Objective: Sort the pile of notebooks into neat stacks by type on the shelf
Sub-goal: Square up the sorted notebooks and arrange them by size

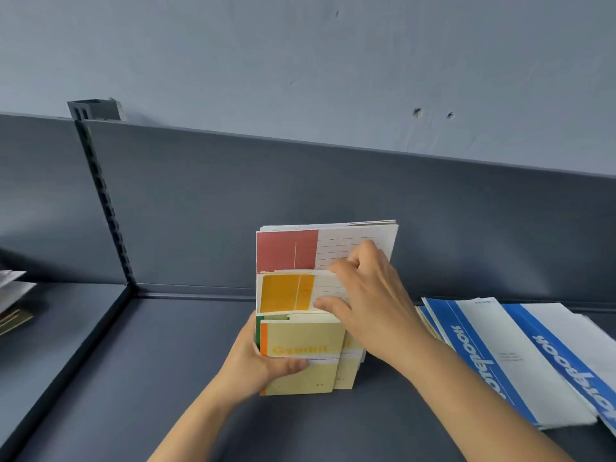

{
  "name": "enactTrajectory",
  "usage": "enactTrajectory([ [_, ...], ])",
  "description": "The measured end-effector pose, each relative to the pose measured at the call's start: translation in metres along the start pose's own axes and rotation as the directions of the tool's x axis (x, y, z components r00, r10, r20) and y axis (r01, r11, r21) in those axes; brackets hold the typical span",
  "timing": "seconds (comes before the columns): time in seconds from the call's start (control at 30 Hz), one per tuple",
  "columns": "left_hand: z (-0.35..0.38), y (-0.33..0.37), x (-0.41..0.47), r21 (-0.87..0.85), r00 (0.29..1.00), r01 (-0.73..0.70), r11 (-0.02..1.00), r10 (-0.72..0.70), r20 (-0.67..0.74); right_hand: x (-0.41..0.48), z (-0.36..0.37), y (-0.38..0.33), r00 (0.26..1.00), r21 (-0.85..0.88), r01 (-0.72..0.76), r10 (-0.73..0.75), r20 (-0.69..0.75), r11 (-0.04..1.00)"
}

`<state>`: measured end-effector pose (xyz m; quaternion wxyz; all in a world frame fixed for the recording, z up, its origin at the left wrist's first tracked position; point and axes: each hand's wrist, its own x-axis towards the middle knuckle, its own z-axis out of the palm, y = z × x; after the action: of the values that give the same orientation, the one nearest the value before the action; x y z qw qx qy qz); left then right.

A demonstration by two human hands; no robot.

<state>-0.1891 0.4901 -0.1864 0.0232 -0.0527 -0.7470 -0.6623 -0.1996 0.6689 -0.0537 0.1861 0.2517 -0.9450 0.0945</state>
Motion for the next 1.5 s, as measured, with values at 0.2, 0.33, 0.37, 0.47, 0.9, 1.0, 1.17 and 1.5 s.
enactTrajectory([
  [0.2,-0.006,-0.002,0.004,-0.012,0.996,-0.048,0.999,0.049,0.079,-0.003,-0.006,-0.010,0.991,-0.064,-0.059,0.067,0.118,0.996],
  [0.33,-0.008,-0.005,0.006,-0.026,0.992,-0.067,0.997,0.069,0.110,-0.009,-0.014,0.002,0.974,-0.048,-0.190,0.195,0.113,0.981],
  [0.37,-0.008,-0.005,0.006,-0.031,0.991,-0.071,0.997,0.074,0.113,-0.011,-0.016,0.005,0.971,-0.026,-0.215,0.216,0.104,0.976],
  [0.47,-0.006,-0.004,0.005,-0.042,0.990,-0.070,0.997,0.074,0.122,-0.017,-0.019,0.014,0.963,-0.028,-0.233,0.234,0.131,0.972],
  [0.9,-0.001,0.002,0.000,-0.052,0.998,0.002,0.999,0.001,0.061,-0.049,0.017,0.068,0.767,0.882,-0.436,0.586,0.259,0.180],
  [1.0,0.001,0.002,0.000,-0.038,0.999,-0.003,0.999,0.005,0.044,-0.058,0.052,0.052,0.758,0.907,-0.415,0.581,0.297,0.077],
  [1.17,0.000,0.003,0.000,-0.012,0.998,0.003,1.000,-0.002,0.059,-0.063,0.073,0.042,0.794,0.905,-0.399,0.550,0.259,0.150],
  [1.5,0.005,-0.003,-0.002,0.025,1.000,0.025,0.999,-0.025,-0.011,-0.085,0.093,0.063,0.803,0.857,-0.476,0.496,0.332,0.198],
])
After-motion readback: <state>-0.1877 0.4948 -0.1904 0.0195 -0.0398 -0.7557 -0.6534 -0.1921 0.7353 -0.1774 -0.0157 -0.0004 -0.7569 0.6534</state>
